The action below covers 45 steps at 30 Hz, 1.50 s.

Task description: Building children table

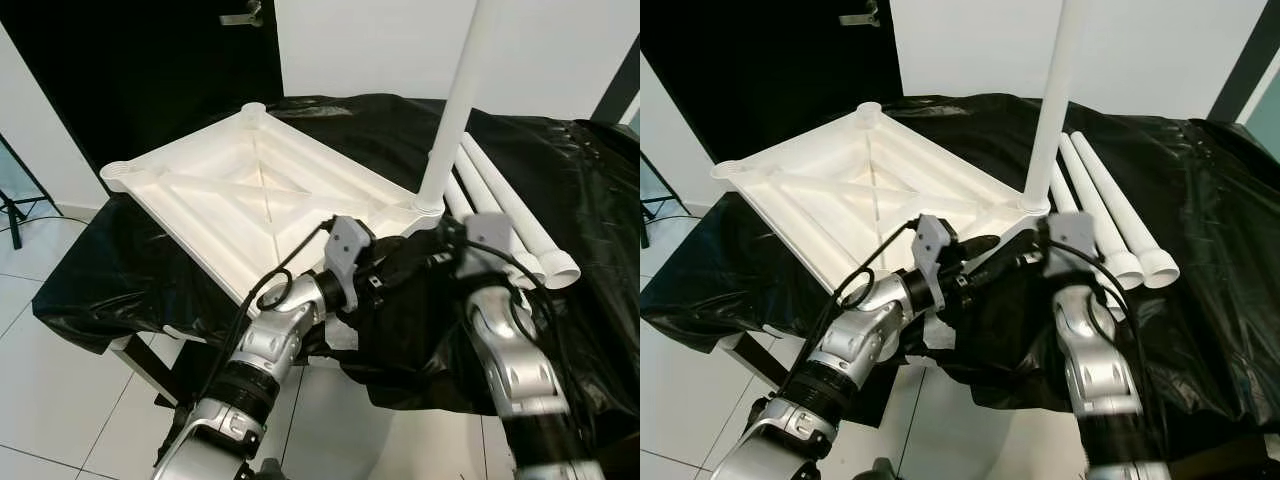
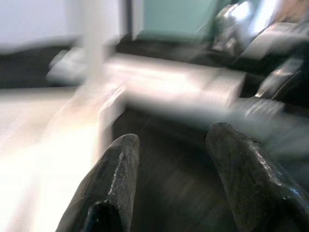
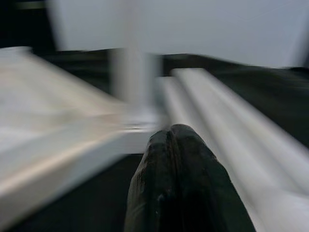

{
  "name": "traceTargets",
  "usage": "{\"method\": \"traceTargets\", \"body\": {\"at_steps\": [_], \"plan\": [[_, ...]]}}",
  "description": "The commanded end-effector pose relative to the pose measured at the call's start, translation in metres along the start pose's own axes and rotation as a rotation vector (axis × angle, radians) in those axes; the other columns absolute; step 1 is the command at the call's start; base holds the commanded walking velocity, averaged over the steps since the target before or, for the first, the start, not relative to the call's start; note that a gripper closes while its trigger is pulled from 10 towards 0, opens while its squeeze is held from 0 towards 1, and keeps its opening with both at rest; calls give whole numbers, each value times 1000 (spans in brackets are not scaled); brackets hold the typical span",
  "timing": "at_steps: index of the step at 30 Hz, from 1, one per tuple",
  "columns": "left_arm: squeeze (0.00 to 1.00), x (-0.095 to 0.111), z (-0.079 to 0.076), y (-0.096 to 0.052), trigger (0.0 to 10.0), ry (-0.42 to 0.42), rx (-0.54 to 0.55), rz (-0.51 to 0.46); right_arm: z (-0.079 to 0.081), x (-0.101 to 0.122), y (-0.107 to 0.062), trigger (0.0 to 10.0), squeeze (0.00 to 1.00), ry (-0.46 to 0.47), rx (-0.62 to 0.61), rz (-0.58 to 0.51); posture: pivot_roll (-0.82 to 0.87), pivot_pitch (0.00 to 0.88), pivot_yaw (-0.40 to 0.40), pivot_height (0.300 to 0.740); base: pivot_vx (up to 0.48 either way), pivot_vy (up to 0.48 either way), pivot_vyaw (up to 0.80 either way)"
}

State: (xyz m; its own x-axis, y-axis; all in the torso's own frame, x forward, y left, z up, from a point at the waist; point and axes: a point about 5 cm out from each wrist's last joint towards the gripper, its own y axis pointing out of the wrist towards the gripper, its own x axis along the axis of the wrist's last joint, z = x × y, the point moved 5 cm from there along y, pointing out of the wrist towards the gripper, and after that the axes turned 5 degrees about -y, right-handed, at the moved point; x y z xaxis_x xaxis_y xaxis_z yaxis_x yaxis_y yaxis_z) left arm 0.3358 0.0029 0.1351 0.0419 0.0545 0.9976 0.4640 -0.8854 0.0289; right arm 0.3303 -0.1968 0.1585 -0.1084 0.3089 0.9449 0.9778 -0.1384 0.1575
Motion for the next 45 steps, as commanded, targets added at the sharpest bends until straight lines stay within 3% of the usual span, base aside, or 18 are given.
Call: {"method": "traceTargets", "body": {"at_steps": [1,8,11,15,16,17,18,20,23,25,29,31,35,37,39,40,44,45], "plan": [[0,-6,12,-6,10000,-14,103,12,-11,0,-5,10000,0,-9,-55,0,175,0,19,740,0,0,0],[0,4,15,-10,10000,-48,85,-33,-23,-15,-20,10000,0,-18,-106,110,159,0,26,740,0,0,0],[0,8,16,-18,10000,-39,26,-25,-27,-20,-23,10000,0,-25,-118,128,155,0,28,740,0,0,0],[0,11,4,-33,10000,-49,-130,-6,-26,-20,-23,10000,0,-26,-121,132,152,0,26,740,0,0,0],[384,13,-1,-40,10000,-52,-184,2,-26,-20,-23,10000,0,-26,-122,133,153,0,27,740,0,0,0],[384,13,-1,-40,10000,-52,-184,2,-26,-20,-23,10000,0,-26,-122,133,153,0,27,740,0,0,0],[992,14,-5,-46,10000,-45,-228,14,-26,-21,-23,10000,0,-27,-122,138,156,0,27,740,0,0,0],[1000,11,-8,-53,10000,-23,-266,52,-25,-22,-24,10000,0,-27,-122,143,158,0,27,740,0,0,0],[1000,6,-12,-62,10000,-8,-319,109,-25,-23,-24,10000,0,-26,-120,150,161,0,27,740,0,0,0],[1000,1,-20,-78,10000,-12,-414,192,-22,-24,-24,10000,0,-22,-115,159,165,0,29,740,0,0,0],[1000,1,-23,-83,10000,-20,-446,214,-21,-23,-24,10000,0,-20,-112,160,166,0,30,740,0,0,0],[0,-7,-23,-89,10000,11,-461,291,-19,-23,-22,10000,0,-13,-112,159,169,0,34,740,0,0,0],[0,-10,-23,-90,10000,24,-455,322,-19,-23,-22,10000,0,-10,-114,159,169,0,34,740,0,0,0],[0,-30,-25,-88,10000,49,-445,444,-19,-19,-19,10000,0,7,-117,146,168,0,37,740,0,0,0],[0,-34,-26,-88,10000,54,-443,473,-19,-18,-19,10000,0,10,-117,143,168,0,37,740,0,0,0],[0,-39,-35,-85,10000,32,-473,499,-20,-17,-17,10000,0,16,-124,137,163,0,41,740,0,0,0],[0,-41,-41,-83,10000,13,-496,508,-21,-16,-17,10000,0,18,-129,135,163,0,41,740,0,0,0],[0,-51,-48,-71,10000,9,-503,548,-24,-13,-14,10000,0,32,-141,128,161,0,43,740,0,0,0]]}}
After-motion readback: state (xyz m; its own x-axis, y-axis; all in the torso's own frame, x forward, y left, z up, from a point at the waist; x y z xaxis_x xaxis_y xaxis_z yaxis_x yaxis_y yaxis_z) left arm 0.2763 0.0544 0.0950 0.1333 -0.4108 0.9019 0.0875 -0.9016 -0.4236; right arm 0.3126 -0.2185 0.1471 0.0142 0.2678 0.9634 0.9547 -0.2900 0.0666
